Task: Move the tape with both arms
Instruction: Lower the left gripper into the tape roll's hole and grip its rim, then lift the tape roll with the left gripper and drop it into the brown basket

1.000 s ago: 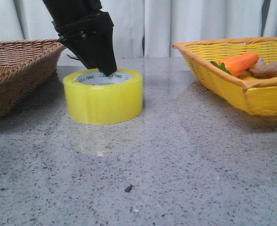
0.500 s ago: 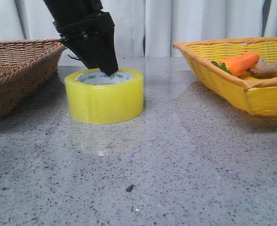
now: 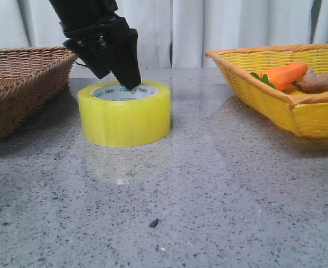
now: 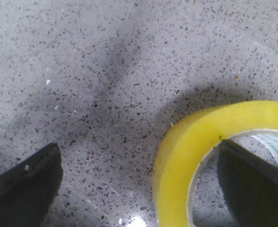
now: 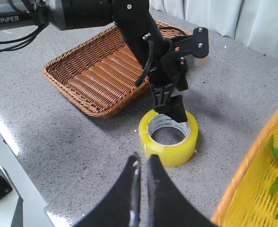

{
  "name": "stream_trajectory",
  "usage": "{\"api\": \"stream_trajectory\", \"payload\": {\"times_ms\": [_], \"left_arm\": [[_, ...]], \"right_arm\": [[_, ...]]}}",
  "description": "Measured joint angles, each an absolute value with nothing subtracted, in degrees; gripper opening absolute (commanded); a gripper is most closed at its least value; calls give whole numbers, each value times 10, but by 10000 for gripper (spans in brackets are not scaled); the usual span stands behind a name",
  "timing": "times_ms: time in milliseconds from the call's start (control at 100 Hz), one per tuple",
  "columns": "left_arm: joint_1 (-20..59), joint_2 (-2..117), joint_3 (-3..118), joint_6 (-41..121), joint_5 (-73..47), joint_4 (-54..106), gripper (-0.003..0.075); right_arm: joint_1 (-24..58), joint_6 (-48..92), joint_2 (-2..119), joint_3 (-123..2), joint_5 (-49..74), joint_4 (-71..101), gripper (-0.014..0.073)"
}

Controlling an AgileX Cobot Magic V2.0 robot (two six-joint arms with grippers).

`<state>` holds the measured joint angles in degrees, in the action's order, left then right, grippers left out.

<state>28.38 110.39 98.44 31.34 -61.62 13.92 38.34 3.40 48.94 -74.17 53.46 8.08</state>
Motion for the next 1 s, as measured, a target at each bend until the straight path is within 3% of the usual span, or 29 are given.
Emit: {"api": "stream_trajectory", "payload": {"times_ms": [450,540,690,730,1000], "left_arm": [[287,1101,974,360,-669,150,609],[287,1101,974,359,-661,150,496],[287,1101,974,359,-644,150,73],[287,1102,974,359,-643,150,-9],[287,1104,974,362,-636,151,-21]], "right_arm": [[383,34,489,-742,524,80,-53],[383,34,489,-742,522,80,-53],[383,34,490,-742,521,80,-53],[383,34,490,-742,521,80,-53],[383,33,490,-742,523,80,-53]]}}
